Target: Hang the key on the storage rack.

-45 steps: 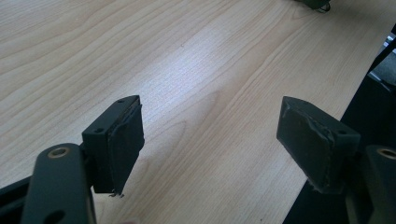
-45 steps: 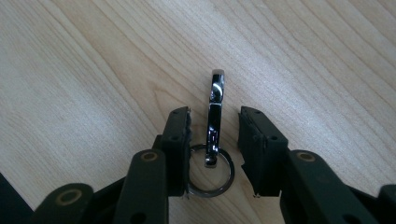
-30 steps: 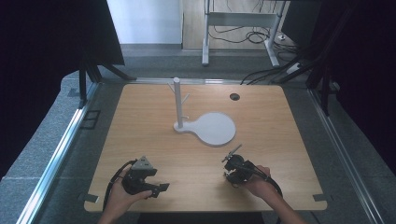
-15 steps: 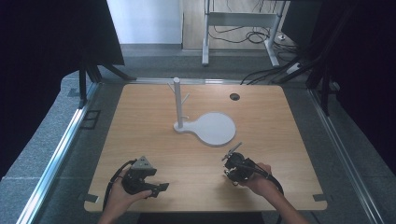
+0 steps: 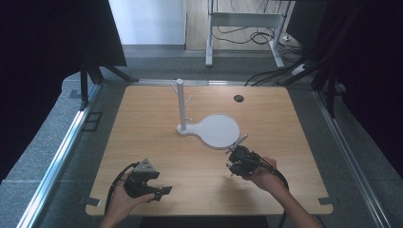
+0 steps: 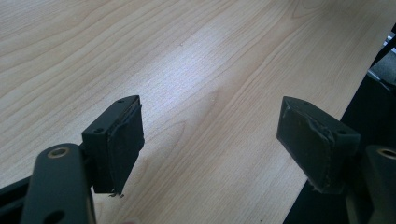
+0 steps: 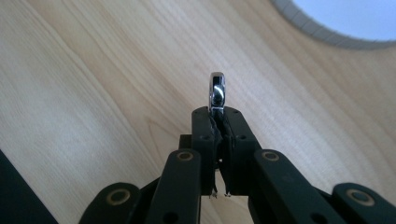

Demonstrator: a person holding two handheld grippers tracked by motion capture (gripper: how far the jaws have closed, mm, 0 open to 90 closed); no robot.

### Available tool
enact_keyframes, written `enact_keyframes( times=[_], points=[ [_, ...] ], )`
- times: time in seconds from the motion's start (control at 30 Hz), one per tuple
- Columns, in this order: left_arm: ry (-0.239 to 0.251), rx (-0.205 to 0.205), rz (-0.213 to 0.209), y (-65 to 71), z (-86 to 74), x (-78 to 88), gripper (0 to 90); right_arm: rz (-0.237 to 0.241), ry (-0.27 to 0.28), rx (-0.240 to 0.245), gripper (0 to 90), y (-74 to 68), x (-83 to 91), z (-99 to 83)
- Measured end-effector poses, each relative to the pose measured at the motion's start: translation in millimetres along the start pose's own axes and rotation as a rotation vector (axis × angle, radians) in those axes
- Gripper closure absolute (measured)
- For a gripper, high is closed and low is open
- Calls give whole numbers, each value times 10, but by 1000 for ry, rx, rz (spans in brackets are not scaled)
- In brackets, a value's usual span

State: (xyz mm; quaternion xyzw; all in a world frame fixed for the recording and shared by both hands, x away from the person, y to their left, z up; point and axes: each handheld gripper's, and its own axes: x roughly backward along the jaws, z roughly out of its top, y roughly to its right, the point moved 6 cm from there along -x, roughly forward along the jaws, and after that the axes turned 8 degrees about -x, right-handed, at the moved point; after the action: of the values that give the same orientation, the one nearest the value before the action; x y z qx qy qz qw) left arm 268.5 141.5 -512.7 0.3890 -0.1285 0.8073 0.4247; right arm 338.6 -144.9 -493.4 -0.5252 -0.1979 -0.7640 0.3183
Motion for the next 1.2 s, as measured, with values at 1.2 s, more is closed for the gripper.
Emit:
enact_keyframes(
  times=[1.2],
  points=[
    [-6,-4,-5,20,2,-24,234,-43,38,14,846,86,237,649]
  ],
)
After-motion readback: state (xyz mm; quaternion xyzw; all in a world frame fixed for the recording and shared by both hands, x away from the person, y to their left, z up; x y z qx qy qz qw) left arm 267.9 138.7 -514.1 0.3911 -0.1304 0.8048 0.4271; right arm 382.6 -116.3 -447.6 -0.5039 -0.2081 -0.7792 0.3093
